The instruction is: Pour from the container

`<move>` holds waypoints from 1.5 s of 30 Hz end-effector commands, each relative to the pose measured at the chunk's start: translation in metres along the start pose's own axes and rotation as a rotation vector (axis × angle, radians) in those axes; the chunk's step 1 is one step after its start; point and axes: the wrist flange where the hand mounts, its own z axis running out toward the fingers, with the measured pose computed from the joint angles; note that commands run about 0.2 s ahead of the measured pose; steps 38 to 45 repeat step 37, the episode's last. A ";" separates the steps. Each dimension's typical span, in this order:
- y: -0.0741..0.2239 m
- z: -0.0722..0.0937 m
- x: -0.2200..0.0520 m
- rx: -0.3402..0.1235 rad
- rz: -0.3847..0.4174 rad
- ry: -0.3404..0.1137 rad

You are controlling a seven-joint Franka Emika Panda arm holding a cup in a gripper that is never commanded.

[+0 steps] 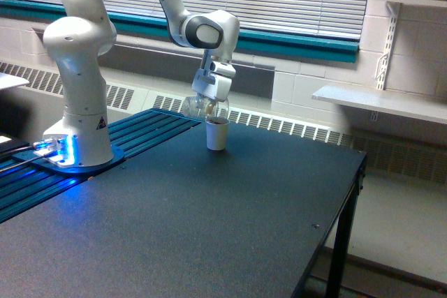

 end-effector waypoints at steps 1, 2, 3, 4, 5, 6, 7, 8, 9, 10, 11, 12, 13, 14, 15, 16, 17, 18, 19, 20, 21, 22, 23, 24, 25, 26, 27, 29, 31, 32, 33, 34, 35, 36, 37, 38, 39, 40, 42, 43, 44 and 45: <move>-0.001 -0.003 0.002 -0.005 -0.024 0.000; -0.001 -0.003 0.003 -0.004 -0.023 0.002; 0.000 -0.004 0.003 -0.007 -0.024 0.003; 0.000 -0.004 0.004 -0.007 -0.023 0.007; 0.000 -0.005 0.005 -0.006 -0.021 0.009; 0.000 -0.006 0.005 -0.006 -0.020 0.011; 0.000 -0.007 0.006 -0.006 -0.019 0.013; 0.000 -0.007 0.006 -0.006 -0.019 0.015; 0.000 -0.008 0.006 -0.005 -0.018 0.017; 0.001 -0.008 0.006 -0.006 -0.017 0.018; 0.001 -0.008 0.006 -0.007 -0.017 0.020; 0.001 -0.009 0.006 -0.007 -0.017 0.021; 0.001 -0.009 0.005 -0.005 -0.016 0.022; 0.001 -0.010 0.005 -0.004 -0.015 0.024; 0.001 -0.011 0.006 -0.005 -0.013 0.028; 0.002 -0.012 0.006 -0.006 -0.011 0.033; 0.003 -0.013 0.008 -0.006 -0.007 0.039; 0.003 -0.014 0.009 -0.004 -0.002 0.045; 0.003 -0.016 0.010 -0.002 0.002 0.049; 0.004 -0.018 0.011 0.000 0.006 0.054; 0.005 -0.019 0.012 0.001 0.012 0.060; 0.005 -0.021 0.014 0.003 0.019 0.066; 0.006 -0.022 0.015 0.004 0.024 0.073; 0.007 -0.024 0.016 0.004 0.028 0.078; 0.007 -0.025 0.017 0.004 0.031 0.082; 0.008 -0.027 0.019 0.004 0.036 0.089; 0.009 -0.028 0.020 0.005 0.041 0.094; 0.010 -0.031 0.021 0.011 0.049 0.101; 0.011 -0.033 0.023 0.013 0.055 0.109; 0.011 -0.035 0.024 0.014 0.058 0.115; 0.012 -0.036 0.025 0.015 0.060 0.123; 0.011 -0.037 0.025 0.016 0.058 0.128; 0.011 -0.038 0.026 0.016 0.053 0.134; 0.011 -0.038 0.026 0.016 0.052 0.135; 0.012 -0.038 0.026 0.016 0.052 0.135; 0.012 -0.038 0.026 0.016 0.052 0.135; 0.012 -0.038 0.026 0.016 0.052 0.135; 0.012 -0.038 0.026 0.016 0.052 0.135; 0.012 -0.038 0.026 0.016 0.052 0.135; 0.012 -0.038 0.026 0.016 0.052 0.135; 0.012 -0.038 0.026 0.016 0.052 0.135; 0.012 -0.038 0.026 0.016 0.052 0.135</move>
